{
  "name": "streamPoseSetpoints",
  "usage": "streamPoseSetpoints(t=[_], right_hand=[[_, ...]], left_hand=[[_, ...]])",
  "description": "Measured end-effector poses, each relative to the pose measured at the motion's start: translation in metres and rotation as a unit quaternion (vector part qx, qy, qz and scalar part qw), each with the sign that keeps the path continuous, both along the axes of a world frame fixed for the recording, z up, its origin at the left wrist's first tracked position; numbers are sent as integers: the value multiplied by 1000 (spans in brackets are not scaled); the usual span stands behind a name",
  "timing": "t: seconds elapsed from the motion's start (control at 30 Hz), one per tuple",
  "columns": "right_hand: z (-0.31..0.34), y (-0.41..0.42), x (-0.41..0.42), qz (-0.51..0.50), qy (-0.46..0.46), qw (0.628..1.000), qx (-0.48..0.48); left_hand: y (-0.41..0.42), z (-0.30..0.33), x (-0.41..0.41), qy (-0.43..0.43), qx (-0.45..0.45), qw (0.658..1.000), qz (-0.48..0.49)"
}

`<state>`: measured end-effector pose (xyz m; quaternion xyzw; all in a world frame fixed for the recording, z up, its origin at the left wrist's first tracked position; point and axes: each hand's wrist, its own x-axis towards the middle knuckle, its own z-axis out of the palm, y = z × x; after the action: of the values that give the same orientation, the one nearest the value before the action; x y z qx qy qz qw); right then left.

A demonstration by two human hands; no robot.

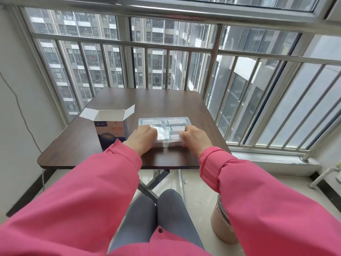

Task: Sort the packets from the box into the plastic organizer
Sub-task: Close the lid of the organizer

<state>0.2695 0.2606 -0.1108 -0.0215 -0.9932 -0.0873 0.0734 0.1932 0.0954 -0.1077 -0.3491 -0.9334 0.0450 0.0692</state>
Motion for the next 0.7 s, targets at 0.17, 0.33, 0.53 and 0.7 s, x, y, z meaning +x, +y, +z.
streamPoseSetpoints(t=[0.17,0.33,0.53,0.7], right_hand=[[-1,-4,2,-3,3,1000,13],[-5,-6,5,-8,11,999,34],[-2,-7,4,-2,9,999,42],[5,-6,4,2,-12,999,36]], left_hand=[[3,1,5,14,-14,1000,-17],[4,6,11,6,-31,999,-14],[9,14,27,63,-117,990,-43],[12,16,24,75,-161,983,-47]])
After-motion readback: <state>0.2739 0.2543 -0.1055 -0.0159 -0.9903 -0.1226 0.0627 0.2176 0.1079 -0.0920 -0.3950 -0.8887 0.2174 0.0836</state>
